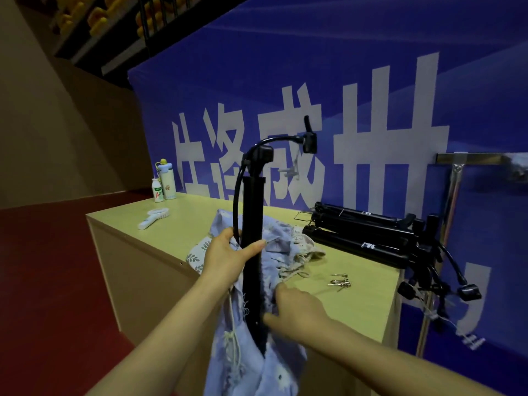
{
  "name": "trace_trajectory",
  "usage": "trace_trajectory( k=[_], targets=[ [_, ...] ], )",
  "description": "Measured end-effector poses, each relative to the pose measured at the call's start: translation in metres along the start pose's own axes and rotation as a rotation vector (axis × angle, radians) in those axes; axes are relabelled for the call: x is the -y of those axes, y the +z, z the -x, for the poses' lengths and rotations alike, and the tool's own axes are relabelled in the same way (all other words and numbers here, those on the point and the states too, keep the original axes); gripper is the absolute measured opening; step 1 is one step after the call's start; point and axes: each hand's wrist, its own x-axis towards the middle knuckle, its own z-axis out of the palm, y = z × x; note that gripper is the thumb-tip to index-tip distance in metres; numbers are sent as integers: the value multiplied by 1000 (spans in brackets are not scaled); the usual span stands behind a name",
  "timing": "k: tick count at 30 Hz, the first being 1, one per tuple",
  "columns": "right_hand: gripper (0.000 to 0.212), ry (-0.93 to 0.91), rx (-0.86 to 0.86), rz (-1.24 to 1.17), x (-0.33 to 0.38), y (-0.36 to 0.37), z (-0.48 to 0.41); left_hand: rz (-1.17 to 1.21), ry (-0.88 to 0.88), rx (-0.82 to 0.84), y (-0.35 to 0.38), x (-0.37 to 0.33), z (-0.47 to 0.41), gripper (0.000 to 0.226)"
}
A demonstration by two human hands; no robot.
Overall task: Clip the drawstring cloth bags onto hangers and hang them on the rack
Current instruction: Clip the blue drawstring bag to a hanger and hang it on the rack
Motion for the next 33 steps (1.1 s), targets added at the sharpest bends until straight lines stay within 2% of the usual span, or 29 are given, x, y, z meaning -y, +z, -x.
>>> trace_trajectory(
  k=[2,3,5,7,10,13,18,23,26,29,31,33],
  targets=[
    [17,9,-57,-195,1,-3,-11,43,-34,-29,-5,3,2,27],
    [16,36,-89,-381,-2,-11,-15,51,-46,-41,-9,5,2,27],
    [33,127,-110,-868,-7,-37,-18,55,-62,-61,-18,8,1,29],
    [34,174,-102,-1284,-12,-59,-22,68,-65,-61,-23,10,-2,36],
    [23,165,-21,-1559,-7,-73,-28,100,-80,-55,-21,9,-5,43],
    [33,233,5,-1612,3,-69,-29,144,-125,21,-17,11,0,37],
    [18,136,-88,-1530,4,-84,-26,182,-133,-2,-22,6,-4,12],
    [17,114,-133,-1461,-3,-87,-23,244,-106,4,-26,3,-3,19],
    [28,126,-156,-1441,0,-80,-25,246,-130,10,-16,2,-2,24],
    [16,129,-141,-1441,4,-78,-28,235,-157,7,-9,2,-5,25],
    [17,122,-103,-1458,5,-80,-28,223,-141,33,-5,0,-5,27],
    [32,118,-41,-1452,4,-84,-28,205,-123,43,-2,-2,-3,32]
  ],
)
